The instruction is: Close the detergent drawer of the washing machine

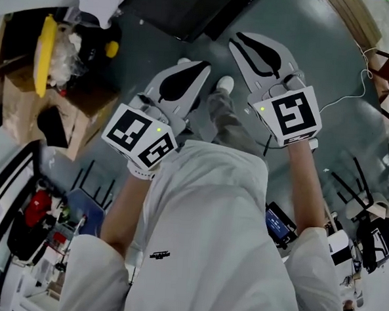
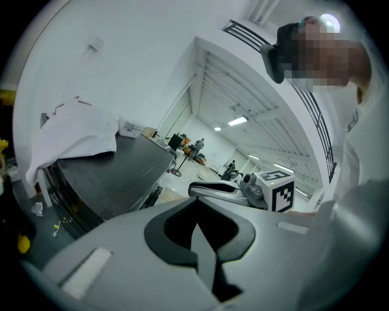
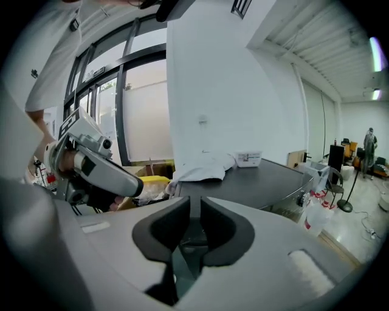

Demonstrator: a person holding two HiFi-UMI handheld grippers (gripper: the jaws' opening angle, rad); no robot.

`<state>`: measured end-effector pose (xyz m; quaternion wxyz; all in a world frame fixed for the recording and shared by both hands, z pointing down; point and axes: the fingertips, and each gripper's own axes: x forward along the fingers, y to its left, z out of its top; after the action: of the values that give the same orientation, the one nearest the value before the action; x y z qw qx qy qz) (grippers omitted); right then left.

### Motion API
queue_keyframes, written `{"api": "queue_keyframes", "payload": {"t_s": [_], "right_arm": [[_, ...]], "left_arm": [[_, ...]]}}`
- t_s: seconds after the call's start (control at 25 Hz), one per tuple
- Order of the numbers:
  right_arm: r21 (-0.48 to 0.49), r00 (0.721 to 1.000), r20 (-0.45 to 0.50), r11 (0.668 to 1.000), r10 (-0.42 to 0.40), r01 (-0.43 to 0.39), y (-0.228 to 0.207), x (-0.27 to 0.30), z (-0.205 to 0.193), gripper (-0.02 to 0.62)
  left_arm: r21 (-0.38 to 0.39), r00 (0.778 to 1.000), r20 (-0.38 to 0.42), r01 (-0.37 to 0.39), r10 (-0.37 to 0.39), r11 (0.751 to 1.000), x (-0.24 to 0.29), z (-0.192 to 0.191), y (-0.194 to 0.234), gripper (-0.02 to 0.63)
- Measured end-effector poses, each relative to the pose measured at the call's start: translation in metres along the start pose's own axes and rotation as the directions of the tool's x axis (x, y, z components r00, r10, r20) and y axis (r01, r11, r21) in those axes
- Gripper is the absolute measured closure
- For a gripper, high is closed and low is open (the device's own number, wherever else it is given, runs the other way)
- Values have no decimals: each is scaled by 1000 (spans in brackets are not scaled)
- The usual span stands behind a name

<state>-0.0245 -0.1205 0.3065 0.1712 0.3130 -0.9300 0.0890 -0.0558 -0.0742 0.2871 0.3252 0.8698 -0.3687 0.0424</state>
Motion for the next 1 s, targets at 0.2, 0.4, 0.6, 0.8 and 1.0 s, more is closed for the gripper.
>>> {"api": "queue_keyframes", "payload": {"t_s": [0.2, 0.4, 0.6, 0.8, 1.0], "right_arm": [[-21, 999, 10, 999, -42, 42, 5, -31, 16, 546], [-64, 991, 106, 994, -78, 85, 12, -68, 48, 548], [-51, 981, 132, 987, -142, 149, 11, -98, 64, 548], [-50, 967, 152, 976, -204, 214, 5, -128, 79, 548], [-65, 953, 141, 958, -268, 279, -2, -158, 78, 551]], "left_arm": [[35, 999, 33, -2, 1, 999, -9, 13, -10, 589], [63, 997, 81, -9, 4, 998, -16, 31, -20, 589], [85, 993, 118, -5, -5, 996, -23, 44, -31, 589], [101, 987, 163, -5, -12, 995, -29, 58, -42, 589], [115, 976, 216, -3, -22, 993, -38, 71, -50, 589]]}}
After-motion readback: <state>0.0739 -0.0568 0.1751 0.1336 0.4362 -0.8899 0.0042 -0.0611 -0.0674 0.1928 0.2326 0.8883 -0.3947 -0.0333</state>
